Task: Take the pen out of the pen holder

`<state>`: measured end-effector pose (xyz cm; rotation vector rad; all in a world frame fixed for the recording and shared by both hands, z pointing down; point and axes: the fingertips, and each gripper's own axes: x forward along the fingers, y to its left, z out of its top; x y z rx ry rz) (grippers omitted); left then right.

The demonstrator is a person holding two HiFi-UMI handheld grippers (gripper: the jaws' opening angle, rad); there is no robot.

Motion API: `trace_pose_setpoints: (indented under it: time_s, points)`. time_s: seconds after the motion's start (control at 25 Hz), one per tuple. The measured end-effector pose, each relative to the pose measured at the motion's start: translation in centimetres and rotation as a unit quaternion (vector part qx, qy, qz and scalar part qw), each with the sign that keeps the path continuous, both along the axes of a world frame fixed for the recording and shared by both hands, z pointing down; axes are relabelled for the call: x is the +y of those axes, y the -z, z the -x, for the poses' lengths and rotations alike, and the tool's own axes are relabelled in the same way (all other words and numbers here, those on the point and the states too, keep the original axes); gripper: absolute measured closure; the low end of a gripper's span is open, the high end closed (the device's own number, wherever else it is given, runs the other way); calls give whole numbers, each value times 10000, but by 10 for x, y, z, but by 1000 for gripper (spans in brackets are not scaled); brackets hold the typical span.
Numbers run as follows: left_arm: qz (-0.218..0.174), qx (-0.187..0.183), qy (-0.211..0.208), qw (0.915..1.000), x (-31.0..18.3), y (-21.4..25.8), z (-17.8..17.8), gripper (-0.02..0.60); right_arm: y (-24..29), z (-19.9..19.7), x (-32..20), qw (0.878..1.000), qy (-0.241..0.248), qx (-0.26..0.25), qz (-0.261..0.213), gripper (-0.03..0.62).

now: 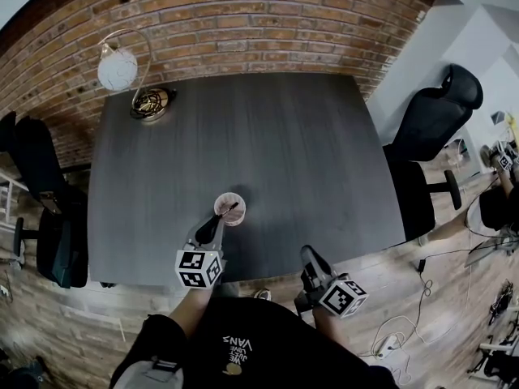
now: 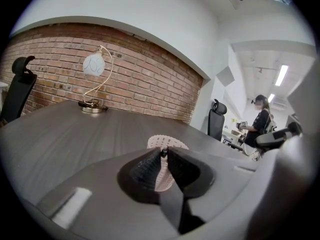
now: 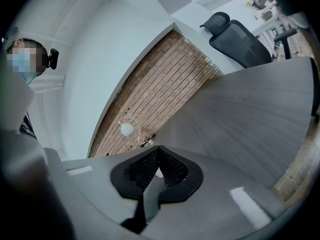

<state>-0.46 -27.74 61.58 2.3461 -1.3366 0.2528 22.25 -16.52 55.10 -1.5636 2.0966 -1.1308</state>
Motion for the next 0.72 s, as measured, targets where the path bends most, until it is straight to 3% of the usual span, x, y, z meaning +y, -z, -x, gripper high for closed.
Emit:
trace_pose_setpoints:
  time_s: [0.16,0.72]
  points:
    - [-81,-52,-48,9999,-1,4,-1,489,0,1,-2,10000,0,-8,11,594]
    - [-668,273,-222,9971,-6,48,-2,492,4,5,-3,9999,52,-97,-124,594]
